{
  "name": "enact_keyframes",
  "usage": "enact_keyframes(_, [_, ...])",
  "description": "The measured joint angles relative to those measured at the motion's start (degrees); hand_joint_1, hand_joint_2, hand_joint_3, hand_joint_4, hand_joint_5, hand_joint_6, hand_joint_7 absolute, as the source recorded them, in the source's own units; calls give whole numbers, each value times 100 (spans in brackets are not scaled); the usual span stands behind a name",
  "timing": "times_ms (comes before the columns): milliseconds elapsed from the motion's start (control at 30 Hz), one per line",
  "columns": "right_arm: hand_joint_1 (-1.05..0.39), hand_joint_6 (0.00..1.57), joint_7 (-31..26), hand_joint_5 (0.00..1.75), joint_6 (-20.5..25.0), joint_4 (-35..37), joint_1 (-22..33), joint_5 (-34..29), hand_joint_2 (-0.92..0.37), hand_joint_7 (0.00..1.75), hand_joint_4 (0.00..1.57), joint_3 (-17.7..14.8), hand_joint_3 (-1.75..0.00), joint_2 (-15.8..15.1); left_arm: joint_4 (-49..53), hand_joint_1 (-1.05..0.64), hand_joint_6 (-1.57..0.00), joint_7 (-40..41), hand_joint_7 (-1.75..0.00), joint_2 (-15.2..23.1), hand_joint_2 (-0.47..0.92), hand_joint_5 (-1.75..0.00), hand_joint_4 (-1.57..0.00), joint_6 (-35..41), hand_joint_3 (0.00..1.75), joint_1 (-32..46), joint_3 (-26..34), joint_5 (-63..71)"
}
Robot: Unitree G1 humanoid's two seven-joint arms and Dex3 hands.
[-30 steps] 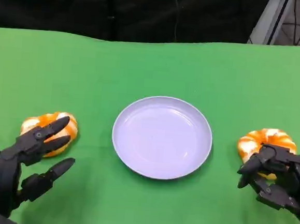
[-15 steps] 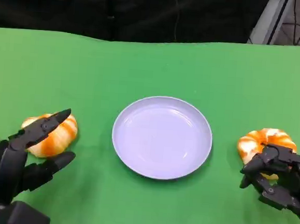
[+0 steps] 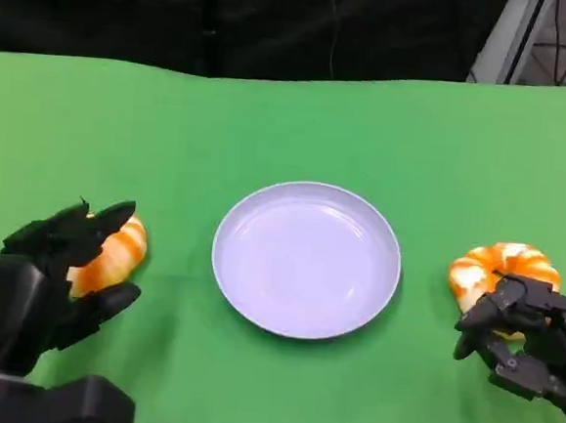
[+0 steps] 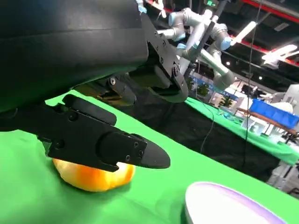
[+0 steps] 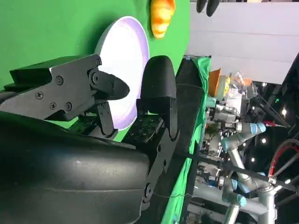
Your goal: Grasp the bread from the table and place it into the plate.
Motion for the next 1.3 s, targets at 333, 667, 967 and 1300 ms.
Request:
enact_keyframes(333, [7, 85, 32, 148, 9, 4, -1, 50, -83, 107, 81, -10, -69, -11, 273, -66, -42, 220, 0, 215, 92, 0, -27, 519, 15, -227, -457, 38])
enact_keyframes(667, [8, 85, -25, 148, -26, 41, -10, 25, -85, 109, 81, -16, -66, -26, 1015, -71, -39, 239, 0, 263, 92, 0, -24, 659, 17, -597, -760, -97])
enact_keyframes(967, [8, 85, 37, 148, 22, 44, -14, 59, -85, 109, 81, -19, -68, -30, 1388, -75, -35, 153, 0, 266, 92, -1, -26, 643, 21, -776, -931, -462])
enact_keyframes(1300, [7, 84, 35, 148, -29, 80, -17, 49, -84, 108, 81, -23, -66, -35, 1920, -75, -34, -17, 0, 263, 92, -1, -28, 510, 22, -1033, -1102, -771])
